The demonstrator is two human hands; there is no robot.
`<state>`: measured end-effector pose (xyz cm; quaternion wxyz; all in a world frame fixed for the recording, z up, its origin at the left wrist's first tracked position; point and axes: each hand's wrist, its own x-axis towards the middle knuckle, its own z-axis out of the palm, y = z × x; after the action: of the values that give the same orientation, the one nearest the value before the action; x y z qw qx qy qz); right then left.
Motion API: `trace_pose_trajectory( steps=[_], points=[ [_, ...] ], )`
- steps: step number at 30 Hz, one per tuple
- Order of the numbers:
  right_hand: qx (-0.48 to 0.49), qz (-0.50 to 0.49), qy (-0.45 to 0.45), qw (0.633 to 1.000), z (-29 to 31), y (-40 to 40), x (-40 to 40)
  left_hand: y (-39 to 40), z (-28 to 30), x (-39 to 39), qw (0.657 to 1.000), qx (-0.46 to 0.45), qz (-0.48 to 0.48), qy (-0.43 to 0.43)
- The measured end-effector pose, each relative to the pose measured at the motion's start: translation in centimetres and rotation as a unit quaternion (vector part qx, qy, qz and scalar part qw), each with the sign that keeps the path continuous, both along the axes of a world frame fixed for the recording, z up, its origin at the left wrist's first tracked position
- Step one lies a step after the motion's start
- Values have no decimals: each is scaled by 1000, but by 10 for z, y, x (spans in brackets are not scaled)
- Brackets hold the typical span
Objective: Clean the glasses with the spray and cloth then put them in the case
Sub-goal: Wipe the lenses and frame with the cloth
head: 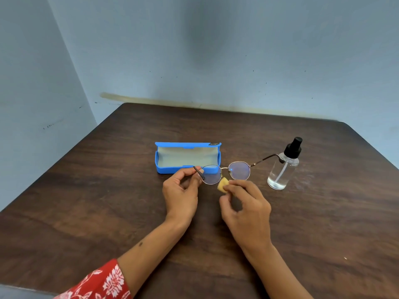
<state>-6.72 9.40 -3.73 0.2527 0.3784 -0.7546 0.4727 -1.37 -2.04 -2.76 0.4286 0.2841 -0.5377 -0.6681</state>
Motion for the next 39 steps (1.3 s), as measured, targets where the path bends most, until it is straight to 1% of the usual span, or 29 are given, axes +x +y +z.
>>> trace_pose_trajectory(
  steps=[2,5,9,16,23,29,33,36,39],
  points=[
    [-27,-20,-61,998,1,2,-2,-2,-1,0,1000,-3,10,3],
    [-55,-62,-162,983,3,5,-8,-4,-1,0,1000,-1,12,5],
    [-40,-95,-227,968,5,7,-13,-3,-1,0,1000,-19,5,4],
    [-22,-87,-196,977,4,6,-14,-3,-4,0,999,-30,-15,-22],
    [-29,-89,-207,974,7,6,-14,1,-5,5,990,-125,-1,-68],
    [-35,-86,-211,973,6,5,-15,2,1,6,997,-72,-22,-32],
    [-78,-79,-234,966,7,6,-11,0,2,5,997,-77,-8,-32],
    [-86,-84,-191,974,10,8,-8,-1,3,6,996,-85,2,-38],
    [-108,-61,-109,986,12,7,-4,-4,2,5,995,-86,15,-44]
  ],
)
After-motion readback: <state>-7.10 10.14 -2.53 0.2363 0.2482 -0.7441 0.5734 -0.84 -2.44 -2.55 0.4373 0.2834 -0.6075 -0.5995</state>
